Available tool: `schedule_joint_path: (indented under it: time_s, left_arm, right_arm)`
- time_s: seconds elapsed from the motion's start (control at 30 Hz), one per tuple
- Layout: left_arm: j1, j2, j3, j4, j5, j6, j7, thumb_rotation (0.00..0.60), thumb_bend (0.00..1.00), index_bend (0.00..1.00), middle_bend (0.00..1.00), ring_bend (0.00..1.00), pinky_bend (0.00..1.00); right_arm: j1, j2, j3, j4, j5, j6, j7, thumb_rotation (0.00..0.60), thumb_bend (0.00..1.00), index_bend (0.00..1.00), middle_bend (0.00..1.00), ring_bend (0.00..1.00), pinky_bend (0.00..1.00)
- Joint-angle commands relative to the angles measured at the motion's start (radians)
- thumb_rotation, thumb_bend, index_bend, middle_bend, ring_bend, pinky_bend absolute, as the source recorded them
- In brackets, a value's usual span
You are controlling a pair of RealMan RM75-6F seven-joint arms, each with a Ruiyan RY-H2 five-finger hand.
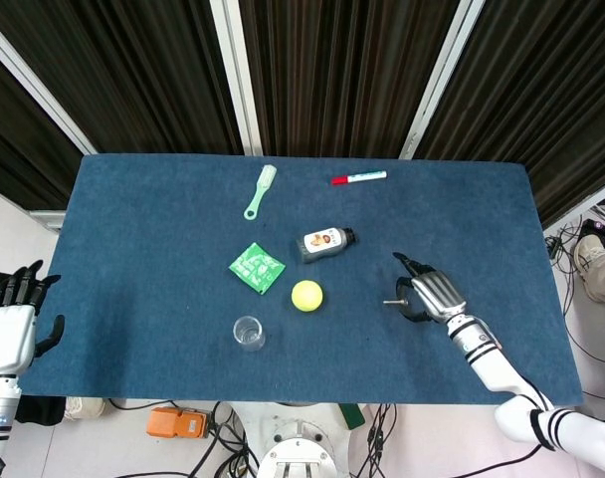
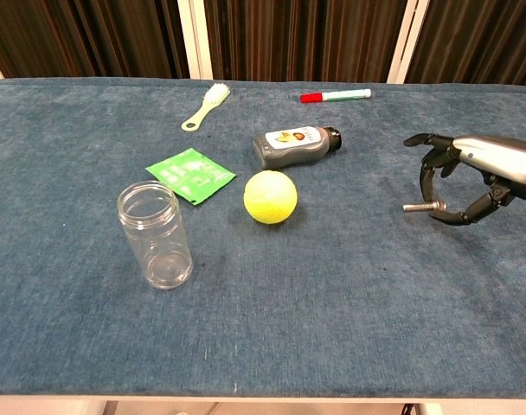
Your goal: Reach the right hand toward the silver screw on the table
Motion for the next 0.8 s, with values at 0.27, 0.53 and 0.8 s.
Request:
schedule_joint_path:
  time_s: [0.27, 0.53, 0.8]
  left_arm:
    - [0.001, 0.001, 0.0, -0.001, 0.0, 0.001, 0.001, 0.6, 0.42, 0.19, 0.04, 0.04, 0.12]
    - [0.001, 0.001, 0.003, -0.003, 0.004, 0.0, 0.003, 0.6, 0.42, 0.19, 0.04, 0.04, 0.12]
    - [0.005, -0.002, 0.0, -0.004, -0.001, 0.006, 0.001, 0.6, 0.42, 0.19, 0.04, 0.04, 0.12]
  right_arm:
    - [-0.014, 0.039, 0.051, -0.08, -0.093, 0.235, 0.106, 0.6, 0.69, 0.8, 0.1, 0.23, 0.31]
    - [-0.045, 0.059, 0.135, -0.123, -0.089, 0.422, 0.177, 0.6, 0.69, 0.83, 0.1, 0.26, 0.31]
    - [-0.005, 0.105, 0.176, -0.154, -0.063, 0.384, 0.142, 0.6, 0.69, 0.83, 0.1, 0.26, 0.31]
